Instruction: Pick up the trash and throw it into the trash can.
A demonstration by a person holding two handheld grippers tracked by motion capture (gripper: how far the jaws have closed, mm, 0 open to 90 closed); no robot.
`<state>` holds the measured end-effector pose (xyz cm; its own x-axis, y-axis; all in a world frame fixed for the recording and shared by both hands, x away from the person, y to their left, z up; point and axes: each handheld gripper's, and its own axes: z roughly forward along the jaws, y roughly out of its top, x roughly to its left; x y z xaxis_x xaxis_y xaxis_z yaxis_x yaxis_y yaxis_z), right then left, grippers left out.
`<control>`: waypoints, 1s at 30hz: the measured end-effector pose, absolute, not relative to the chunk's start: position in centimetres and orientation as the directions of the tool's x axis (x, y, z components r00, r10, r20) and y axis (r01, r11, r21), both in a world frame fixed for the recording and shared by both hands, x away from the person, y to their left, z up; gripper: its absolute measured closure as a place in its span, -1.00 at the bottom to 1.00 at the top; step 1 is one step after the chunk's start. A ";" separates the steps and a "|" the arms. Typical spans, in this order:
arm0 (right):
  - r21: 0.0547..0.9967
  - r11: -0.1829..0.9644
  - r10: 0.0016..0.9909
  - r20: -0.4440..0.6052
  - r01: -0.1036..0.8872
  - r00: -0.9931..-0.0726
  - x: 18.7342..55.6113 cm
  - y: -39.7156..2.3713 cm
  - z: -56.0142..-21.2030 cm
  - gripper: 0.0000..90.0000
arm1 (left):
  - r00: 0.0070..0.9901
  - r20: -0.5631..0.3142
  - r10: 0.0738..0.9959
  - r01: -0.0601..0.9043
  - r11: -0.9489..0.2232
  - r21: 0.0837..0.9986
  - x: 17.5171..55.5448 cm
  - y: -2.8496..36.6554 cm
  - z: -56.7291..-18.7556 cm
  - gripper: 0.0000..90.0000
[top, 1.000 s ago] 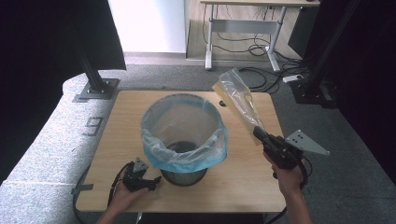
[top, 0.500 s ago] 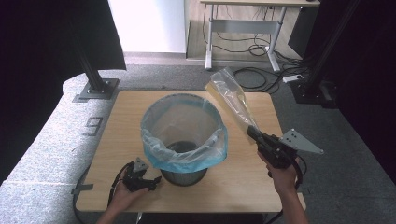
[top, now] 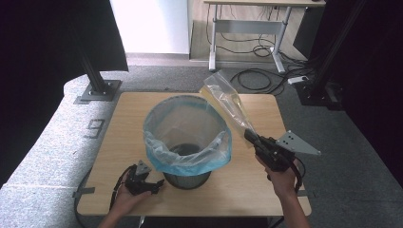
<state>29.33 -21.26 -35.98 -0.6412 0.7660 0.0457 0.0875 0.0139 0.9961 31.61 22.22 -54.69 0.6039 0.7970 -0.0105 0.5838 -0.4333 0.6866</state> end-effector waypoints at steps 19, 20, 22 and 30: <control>0.998 0.013 0.730 0.035 0.065 -0.683 29.7 -19.2 -35.2 0.92 | 0.604 -0.011 0.797 0.584 -0.433 0.687 31.6 22.2 -54.7 -0.67; 0.998 0.014 0.728 0.034 0.064 -0.685 29.7 -19.2 -35.2 0.92 | 0.604 -0.011 0.797 0.584 -0.433 0.687 31.6 22.2 -54.7 -0.67; 0.998 0.011 0.725 0.037 0.065 -0.688 29.7 -18.9 -35.1 0.92 | 0.604 -0.010 0.797 0.584 -0.433 0.687 31.6 22.2 -54.7 -0.68; 0.998 0.010 0.714 0.034 0.059 -0.700 29.9 -18.2 -34.9 0.92 | 0.604 -0.011 0.797 0.584 -0.433 0.687 31.6 22.2 -54.7 -0.68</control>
